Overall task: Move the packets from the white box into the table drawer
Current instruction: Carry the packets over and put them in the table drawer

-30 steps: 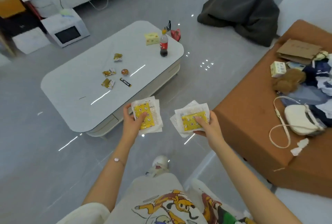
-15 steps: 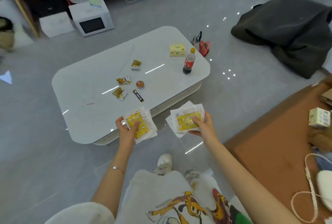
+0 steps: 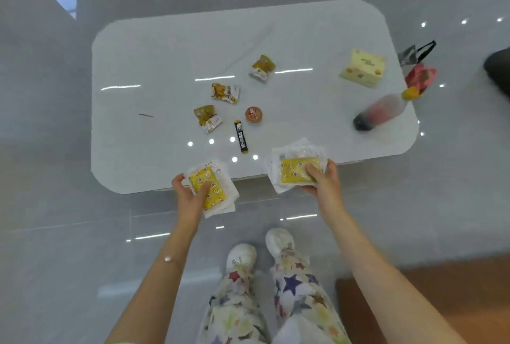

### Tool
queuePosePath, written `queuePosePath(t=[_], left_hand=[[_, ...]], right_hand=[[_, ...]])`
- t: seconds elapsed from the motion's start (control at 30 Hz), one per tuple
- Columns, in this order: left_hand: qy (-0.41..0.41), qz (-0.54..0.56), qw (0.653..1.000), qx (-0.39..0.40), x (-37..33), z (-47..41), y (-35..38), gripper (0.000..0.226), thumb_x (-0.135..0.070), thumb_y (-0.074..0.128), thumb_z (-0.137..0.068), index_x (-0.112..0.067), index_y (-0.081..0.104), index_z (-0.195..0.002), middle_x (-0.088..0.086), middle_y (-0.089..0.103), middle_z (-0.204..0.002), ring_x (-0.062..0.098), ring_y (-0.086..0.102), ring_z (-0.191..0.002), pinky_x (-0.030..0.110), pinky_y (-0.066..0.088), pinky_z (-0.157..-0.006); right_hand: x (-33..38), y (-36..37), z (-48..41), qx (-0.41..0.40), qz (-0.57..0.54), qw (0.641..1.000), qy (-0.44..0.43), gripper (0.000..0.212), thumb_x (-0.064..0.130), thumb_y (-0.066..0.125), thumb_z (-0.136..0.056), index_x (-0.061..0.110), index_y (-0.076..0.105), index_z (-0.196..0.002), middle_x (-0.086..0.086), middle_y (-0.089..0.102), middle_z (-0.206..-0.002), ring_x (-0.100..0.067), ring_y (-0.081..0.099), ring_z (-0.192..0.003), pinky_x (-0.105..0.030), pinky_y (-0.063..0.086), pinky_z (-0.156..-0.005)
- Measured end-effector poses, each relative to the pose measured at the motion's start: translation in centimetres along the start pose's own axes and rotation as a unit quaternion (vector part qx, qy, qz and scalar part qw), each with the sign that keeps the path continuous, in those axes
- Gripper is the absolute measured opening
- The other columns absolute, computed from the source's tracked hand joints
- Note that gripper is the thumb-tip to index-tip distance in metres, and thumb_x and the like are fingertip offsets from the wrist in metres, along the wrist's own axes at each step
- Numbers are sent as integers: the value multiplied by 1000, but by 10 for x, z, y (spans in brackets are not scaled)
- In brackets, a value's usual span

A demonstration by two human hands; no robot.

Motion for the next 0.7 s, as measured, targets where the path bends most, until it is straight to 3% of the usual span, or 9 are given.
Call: queuePosePath(t=[0.13,0.3,0.37,0.43,0.5,0.53,0.6,0.63,0.7], left_hand=[[-13,25,998,-48,47,-79,27,56,-12,60,-93,-19,23,-134,5,60,-103,13,62,-83,26,51,-70],[0,24,997,-78,80,-150,50,55,-12,60,-92,-23,25,-134,3,62,-100,14,65,-83,25,53,-73],[20,7,996,-90,84,-167,54,55,-11,60,-91,-22,26,-134,2,63,-99,14,65,-84,27,55,-75],[39,-25,993,-105,87,-177,54,55,-11,61,-90,-23,28,-133,4,64,-101,16,66,-86,31,56,-79],[56,-56,990,-118,90,-180,52,57,-12,61,-89,-24,30,-135,6,65,-109,19,66,-92,30,55,-80],[66,-68,988,-120,92,-179,51,59,-13,61,-89,-24,31,-138,5,63,-115,18,65,-98,25,54,-79],[87,-103,984,-117,91,-173,51,63,-16,61,-91,-24,29,-144,3,53,-133,15,58,-112,14,50,-82],[103,-126,980,-117,89,-169,50,63,-16,61,-92,-24,29,-146,2,47,-140,14,52,-120,15,48,-89],[149,-183,963,-127,86,-162,48,62,-15,63,-90,-19,34,-145,3,43,-144,17,42,-131,32,41,-107]], right_hand=[[-56,33,-112,-14,-12,999,36,26,9,60,-91,17,48,-113,-4,62,-109,-20,66,-92,-27,53,-65],[-102,53,-204,-36,18,999,14,40,8,65,-87,13,46,-122,-3,61,-111,-24,65,-103,-39,57,-84],[-107,54,-221,-48,50,997,-16,44,9,64,-87,12,45,-126,2,59,-106,-19,64,-100,-27,56,-82],[-106,53,-228,-57,100,992,-52,50,10,64,-88,13,41,-132,8,55,-106,-8,60,-93,-8,49,-69],[-104,51,-227,-58,153,982,-96,60,14,65,-88,17,35,-139,7,50,-119,-6,56,-101,-1,44,-73],[-101,47,-222,-67,188,971,-134,64,17,67,-86,17,34,-141,4,47,-128,-9,52,-111,-3,41,-84],[-100,35,-208,-100,283,927,-227,62,25,69,-84,16,41,-138,-2,43,-137,-16,42,-126,-19,33,-103],[-104,29,-199,-106,327,903,-257,57,29,68,-84,16,46,-135,-5,44,-135,-19,40,-126,-25,32,-104],[-121,23,-182,-52,404,866,-291,46,38,61,-87,15,55,-126,-7,51,-128,-23,45,-120,-31,35,-102]])
Point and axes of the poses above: each hand's wrist, its own z-axis away from the middle knuckle, its own y-axis out of the palm, x = y × z, the point moved 6 cm from there along -z, towards the middle knuckle
